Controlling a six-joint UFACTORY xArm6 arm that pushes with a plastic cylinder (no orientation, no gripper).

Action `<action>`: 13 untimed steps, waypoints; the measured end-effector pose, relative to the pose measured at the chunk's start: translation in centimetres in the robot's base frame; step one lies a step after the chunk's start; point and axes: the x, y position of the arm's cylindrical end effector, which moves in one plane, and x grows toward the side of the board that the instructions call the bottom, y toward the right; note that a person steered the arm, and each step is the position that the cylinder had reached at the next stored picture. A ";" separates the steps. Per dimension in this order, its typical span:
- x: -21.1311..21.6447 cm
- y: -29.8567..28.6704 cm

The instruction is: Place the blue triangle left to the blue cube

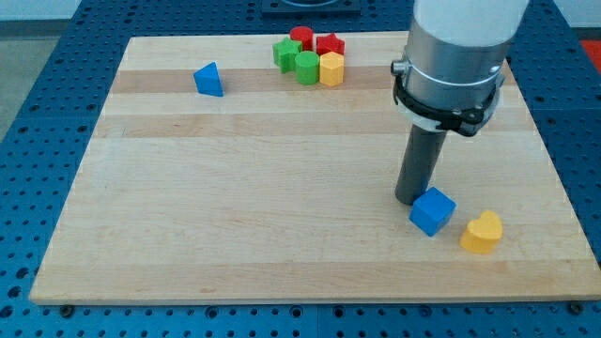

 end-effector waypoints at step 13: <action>-21.5 -31.0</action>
